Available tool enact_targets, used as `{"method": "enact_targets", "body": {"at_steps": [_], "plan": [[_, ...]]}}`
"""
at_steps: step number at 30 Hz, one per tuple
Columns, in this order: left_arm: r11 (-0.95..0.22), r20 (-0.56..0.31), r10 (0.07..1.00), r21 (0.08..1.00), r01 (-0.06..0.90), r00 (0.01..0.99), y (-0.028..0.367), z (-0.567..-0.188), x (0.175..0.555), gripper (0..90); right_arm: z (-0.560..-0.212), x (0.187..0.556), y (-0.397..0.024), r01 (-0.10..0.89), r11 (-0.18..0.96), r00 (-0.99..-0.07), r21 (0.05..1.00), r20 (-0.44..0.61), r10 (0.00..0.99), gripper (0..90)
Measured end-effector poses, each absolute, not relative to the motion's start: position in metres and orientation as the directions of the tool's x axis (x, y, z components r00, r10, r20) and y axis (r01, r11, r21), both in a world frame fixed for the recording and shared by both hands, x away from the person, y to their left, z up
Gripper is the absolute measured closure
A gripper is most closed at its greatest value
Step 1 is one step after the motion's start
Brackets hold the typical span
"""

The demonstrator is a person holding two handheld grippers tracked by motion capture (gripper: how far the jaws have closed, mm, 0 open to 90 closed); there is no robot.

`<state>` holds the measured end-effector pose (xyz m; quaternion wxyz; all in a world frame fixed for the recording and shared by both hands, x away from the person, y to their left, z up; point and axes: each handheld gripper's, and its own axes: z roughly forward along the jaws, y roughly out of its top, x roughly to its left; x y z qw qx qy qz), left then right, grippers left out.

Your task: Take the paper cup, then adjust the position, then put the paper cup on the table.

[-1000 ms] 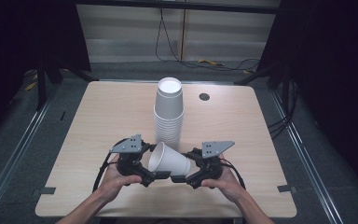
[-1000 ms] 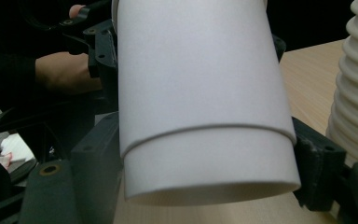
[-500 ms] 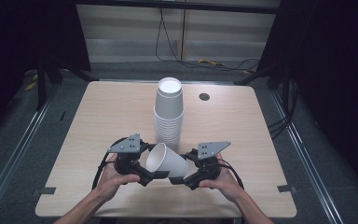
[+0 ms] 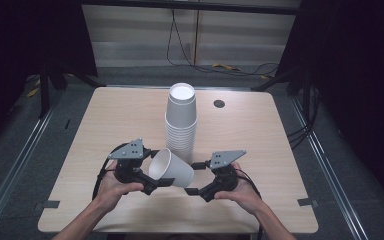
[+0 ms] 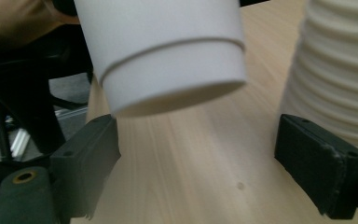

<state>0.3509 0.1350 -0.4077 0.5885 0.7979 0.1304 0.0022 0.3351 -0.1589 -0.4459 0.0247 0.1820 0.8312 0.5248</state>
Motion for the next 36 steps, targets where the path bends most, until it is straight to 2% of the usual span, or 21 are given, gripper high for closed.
{"method": "enact_targets", "body": {"at_steps": [13,18,21,24,27,32,34,35,36], "plan": [[-0.311,-0.121,0.308,0.925,0.22,0.944,0.157,-0.394,0.363,8.1,-0.446,0.331,-0.187,0.365,0.355,-0.849,0.861,0.151,0.506,15.4],[-0.339,-0.13,0.328,0.908,0.245,0.936,0.163,-0.397,0.367,8.1,-0.445,0.332,-0.197,0.387,0.327,-0.797,0.862,0.134,0.589,23.5],[-0.348,-0.131,0.34,0.903,0.254,0.931,0.166,-0.398,0.37,8.1,-0.444,0.332,-0.201,0.388,0.328,-0.775,0.861,0.112,0.621,19.4],[-0.358,-0.131,0.36,0.895,0.266,0.924,0.171,-0.399,0.373,8.1,-0.441,0.331,-0.205,0.385,0.317,-0.751,0.867,0.094,0.654,20.3],[-0.386,-0.128,0.363,0.881,0.274,0.923,0.175,-0.4,0.378,8.1,-0.441,0.333,-0.208,0.423,0.29,-0.736,0.858,0.139,0.663,20.5],[-0.382,-0.133,0.396,0.876,0.294,0.909,0.183,-0.397,0.383,8.1,-0.445,0.333,-0.213,0.441,0.297,-0.707,0.847,0.124,0.696,18.7],[-0.394,-0.122,0.411,0.87,0.296,0.904,0.185,-0.398,0.384,8.1,-0.447,0.334,-0.215,0.46,0.286,-0.684,0.841,0.13,0.718,14.5],[-0.4,-0.114,0.419,0.868,0.295,0.901,0.186,-0.398,0.385,8.1,-0.448,0.333,-0.217,0.46,0.276,-0.673,0.844,0.129,0.729,15.7],[-0.403,-0.109,0.425,0.866,0.296,0.898,0.186,-0.399,0.386,8.0,-0.448,0.333,-0.218,0.458,0.271,-0.663,0.847,0.123,0.738,23.2]]}}
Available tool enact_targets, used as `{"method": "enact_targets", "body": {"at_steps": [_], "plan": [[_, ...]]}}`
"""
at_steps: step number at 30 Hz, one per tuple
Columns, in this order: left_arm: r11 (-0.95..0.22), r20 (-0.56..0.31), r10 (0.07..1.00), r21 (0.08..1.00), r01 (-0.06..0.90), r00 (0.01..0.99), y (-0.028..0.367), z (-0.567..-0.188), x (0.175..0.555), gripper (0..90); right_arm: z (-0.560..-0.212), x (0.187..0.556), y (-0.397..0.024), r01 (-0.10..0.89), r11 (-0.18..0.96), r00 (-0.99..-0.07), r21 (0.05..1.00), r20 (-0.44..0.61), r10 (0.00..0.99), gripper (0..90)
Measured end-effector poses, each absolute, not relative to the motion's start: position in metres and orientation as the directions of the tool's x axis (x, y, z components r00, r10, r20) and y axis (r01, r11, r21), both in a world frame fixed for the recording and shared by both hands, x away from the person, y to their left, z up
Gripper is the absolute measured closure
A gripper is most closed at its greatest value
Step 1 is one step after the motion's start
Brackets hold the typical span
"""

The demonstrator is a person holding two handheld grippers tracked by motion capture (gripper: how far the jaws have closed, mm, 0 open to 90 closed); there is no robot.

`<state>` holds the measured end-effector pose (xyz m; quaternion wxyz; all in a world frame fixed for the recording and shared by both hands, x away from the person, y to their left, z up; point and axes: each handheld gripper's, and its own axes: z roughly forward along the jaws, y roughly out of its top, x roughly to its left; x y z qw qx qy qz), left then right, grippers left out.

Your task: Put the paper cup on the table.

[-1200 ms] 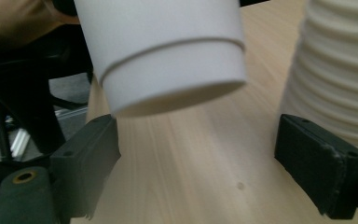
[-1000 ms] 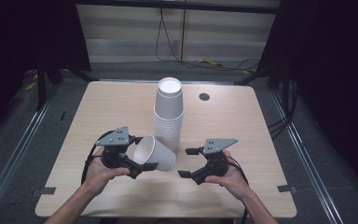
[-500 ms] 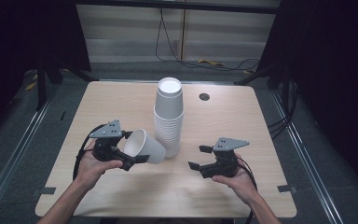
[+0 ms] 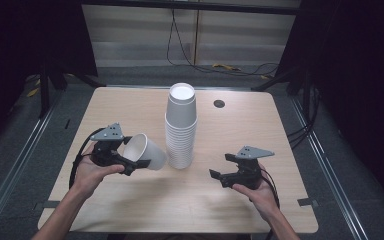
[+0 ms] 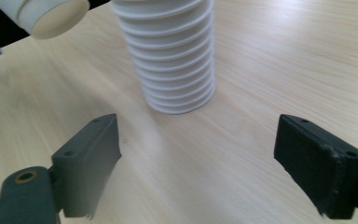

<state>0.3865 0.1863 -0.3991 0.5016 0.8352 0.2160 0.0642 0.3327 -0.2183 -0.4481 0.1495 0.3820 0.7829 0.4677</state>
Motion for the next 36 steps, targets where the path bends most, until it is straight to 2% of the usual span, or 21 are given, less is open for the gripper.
{"method": "enact_targets", "body": {"at_steps": [1,3,7,22,27,32,36], "plan": [[-0.406,-0.106,0.434,0.863,0.3,0.895,0.187,-0.4,0.388,8.0,-0.448,0.333,-0.22,0.452,0.269,-0.666,0.85,0.121,0.736,25.5],[-0.42,-0.096,0.451,0.854,0.306,0.887,0.187,-0.403,0.393,8.0,-0.448,0.333,-0.223,0.462,0.251,-0.653,0.851,0.134,0.745,19.3],[-0.455,-0.064,0.494,0.831,0.321,0.867,0.189,-0.408,0.401,8.0,-0.451,0.333,-0.229,0.461,0.239,-0.635,0.854,0.13,0.762,14.0],[-0.484,-0.019,0.586,0.794,0.369,0.81,0.201,-0.401,0.41,7.8,-0.45,0.329,-0.231,0.437,0.245,-0.616,0.865,0.089,0.783,14.2],[-0.509,-0.001,0.635,0.752,0.419,0.773,0.204,-0.401,0.415,7.6,-0.451,0.331,-0.233,0.443,0.236,-0.596,0.865,0.088,0.798,14.2],[-0.511,-0.01,0.633,0.745,0.428,0.774,0.203,-0.403,0.419,7.6,-0.453,0.332,-0.235,0.475,0.204,-0.563,0.856,0.118,0.818,14.5],[-0.528,0.002,0.637,0.73,0.435,0.771,0.201,-0.409,0.429,7.6,-0.451,0.331,-0.236,0.463,0.176,-0.552,0.868,0.128,0.824,14.5]]}}
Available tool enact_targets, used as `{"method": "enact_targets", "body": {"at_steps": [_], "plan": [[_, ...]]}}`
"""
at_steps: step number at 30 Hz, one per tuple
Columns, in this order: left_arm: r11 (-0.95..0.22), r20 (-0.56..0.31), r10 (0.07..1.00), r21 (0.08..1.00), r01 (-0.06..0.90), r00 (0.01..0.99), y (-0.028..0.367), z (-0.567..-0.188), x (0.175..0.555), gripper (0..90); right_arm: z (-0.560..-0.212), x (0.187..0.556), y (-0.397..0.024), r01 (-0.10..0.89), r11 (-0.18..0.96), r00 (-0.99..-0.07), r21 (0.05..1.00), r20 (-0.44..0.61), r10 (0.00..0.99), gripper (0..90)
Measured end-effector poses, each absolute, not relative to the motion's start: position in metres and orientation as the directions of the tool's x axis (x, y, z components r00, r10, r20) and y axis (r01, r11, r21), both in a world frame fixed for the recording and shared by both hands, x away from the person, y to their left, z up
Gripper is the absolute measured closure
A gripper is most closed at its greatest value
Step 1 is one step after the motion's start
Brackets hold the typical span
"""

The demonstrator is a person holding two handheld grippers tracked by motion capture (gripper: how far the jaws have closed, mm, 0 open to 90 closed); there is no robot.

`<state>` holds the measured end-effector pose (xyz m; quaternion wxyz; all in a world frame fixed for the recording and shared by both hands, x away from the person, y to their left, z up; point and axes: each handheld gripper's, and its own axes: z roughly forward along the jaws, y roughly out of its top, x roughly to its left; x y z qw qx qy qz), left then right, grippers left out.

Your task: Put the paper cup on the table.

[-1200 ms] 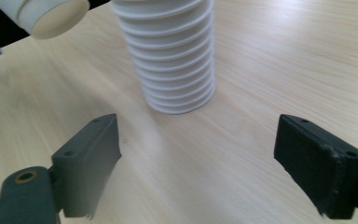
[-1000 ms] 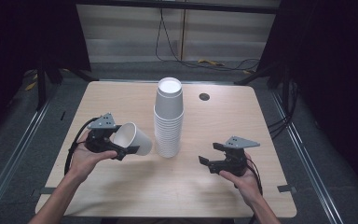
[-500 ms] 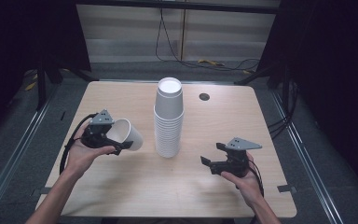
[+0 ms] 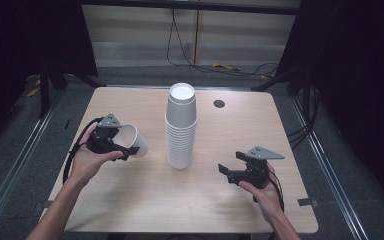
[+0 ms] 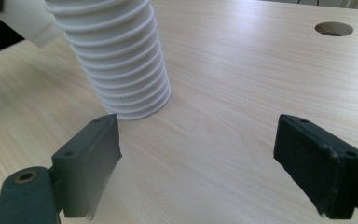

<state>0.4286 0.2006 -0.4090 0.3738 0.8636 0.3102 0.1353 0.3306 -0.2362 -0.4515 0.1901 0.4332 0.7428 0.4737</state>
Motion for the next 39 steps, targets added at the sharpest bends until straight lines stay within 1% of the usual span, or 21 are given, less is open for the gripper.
{"method": "enact_targets", "body": {"at_steps": [2,4,8,10,17,23,31,34,36,39], "plan": [[-0.54,-0.003,0.637,0.713,0.448,0.771,0.199,-0.411,0.433,7.5,-0.452,0.331,-0.236,0.455,0.182,-0.546,0.872,0.112,0.831,14.5],[-0.56,0.013,0.634,0.697,0.447,0.773,0.198,-0.413,0.438,7.4,-0.453,0.331,-0.235,0.461,0.179,-0.548,0.869,0.12,0.828,14.5],[-0.566,0.002,0.644,0.674,0.474,0.765,0.198,-0.418,0.448,7.1,-0.454,0.332,-0.235,0.461,0.188,-0.554,0.867,0.116,0.824,14.5],[-0.582,0.01,0.643,0.656,0.48,0.766,0.196,-0.419,0.452,7.1,-0.454,0.332,-0.235,0.462,0.185,-0.555,0.867,0.12,0.823,14.5],[-0.593,0.013,0.665,0.616,0.518,0.747,0.193,-0.426,0.461,6.8,-0.454,0.331,-0.234,0.465,0.19,-0.557,0.865,0.119,0.822,14.8],[-0.622,0.016,0.662,0.57,0.537,0.75,0.189,-0.435,0.465,6.6,-0.456,0.332,-0.233,0.468,0.196,-0.564,0.862,0.12,0.817,14.7],[-0.63,0.031,0.667,0.556,0.542,0.744,0.188,-0.443,0.473,6.2,-0.459,0.333,-0.228,0.477,0.209,-0.579,0.854,0.127,0.806,14.4],[-0.61,0.019,0.679,0.571,0.55,0.734,0.187,-0.444,0.475,6.0,-0.459,0.334,-0.228,0.476,0.209,-0.581,0.854,0.126,0.804,14.4],[-0.625,0.039,0.668,0.572,0.532,0.743,0.185,-0.445,0.475,6.0,-0.459,0.334,-0.229,0.48,0.206,-0.582,0.852,0.134,0.802,14.4],[-0.63,0.048,0.667,0.569,0.528,0.744,0.181,-0.445,0.474,5.8,-0.46,0.333,-0.229,0.484,0.202,-0.585,0.851,0.143,0.798,14.2]]}}
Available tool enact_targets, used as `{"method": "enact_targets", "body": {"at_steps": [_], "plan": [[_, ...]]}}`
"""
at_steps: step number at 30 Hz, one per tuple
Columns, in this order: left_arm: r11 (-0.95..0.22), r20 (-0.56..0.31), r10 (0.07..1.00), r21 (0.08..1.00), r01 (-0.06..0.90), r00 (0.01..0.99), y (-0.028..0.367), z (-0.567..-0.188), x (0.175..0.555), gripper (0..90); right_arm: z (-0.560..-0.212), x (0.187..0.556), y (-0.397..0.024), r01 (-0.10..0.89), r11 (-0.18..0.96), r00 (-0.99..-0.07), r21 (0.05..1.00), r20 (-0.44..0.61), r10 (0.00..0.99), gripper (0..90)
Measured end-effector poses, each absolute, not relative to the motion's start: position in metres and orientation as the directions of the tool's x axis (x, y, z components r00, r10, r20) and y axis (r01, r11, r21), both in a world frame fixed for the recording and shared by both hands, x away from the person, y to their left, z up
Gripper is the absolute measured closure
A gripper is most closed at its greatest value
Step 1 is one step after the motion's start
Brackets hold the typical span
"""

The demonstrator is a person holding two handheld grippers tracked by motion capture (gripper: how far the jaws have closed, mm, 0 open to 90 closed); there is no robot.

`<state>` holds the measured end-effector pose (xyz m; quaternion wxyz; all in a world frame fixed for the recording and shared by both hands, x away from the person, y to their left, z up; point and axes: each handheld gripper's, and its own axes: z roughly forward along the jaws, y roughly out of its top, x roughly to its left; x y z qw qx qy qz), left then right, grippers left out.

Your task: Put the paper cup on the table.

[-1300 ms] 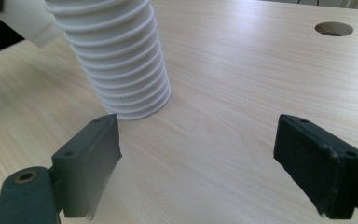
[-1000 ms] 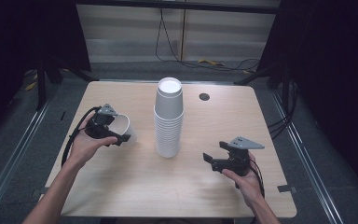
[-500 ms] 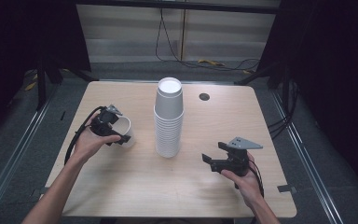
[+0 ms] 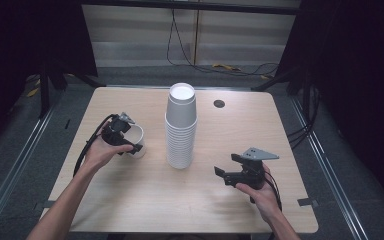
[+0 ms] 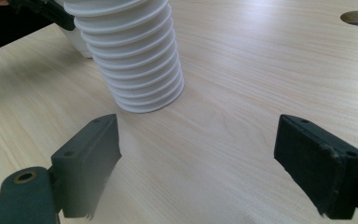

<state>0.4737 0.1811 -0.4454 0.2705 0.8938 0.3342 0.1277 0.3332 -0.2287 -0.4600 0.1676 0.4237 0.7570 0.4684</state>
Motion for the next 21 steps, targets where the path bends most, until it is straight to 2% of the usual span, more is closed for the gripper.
{"method": "enact_targets", "body": {"at_steps": [14,18,21], "plan": [[-0.643,0.048,0.657,0.557,0.526,0.752,0.178,-0.451,0.471,7.4,-0.461,0.333,-0.228,0.493,0.207,-0.591,0.845,0.151,0.792,14.2],[-0.626,0.005,0.659,0.559,0.544,0.752,0.181,-0.455,0.472,10.3,-0.461,0.333,-0.228,0.493,0.208,-0.592,0.845,0.15,0.792,14.2],[-0.64,0.045,0.658,0.56,0.527,0.751,0.18,-0.458,0.47,12.2,-0.462,0.333,-0.228,0.493,0.213,-0.595,0.843,0.149,0.79,14.2]]}}
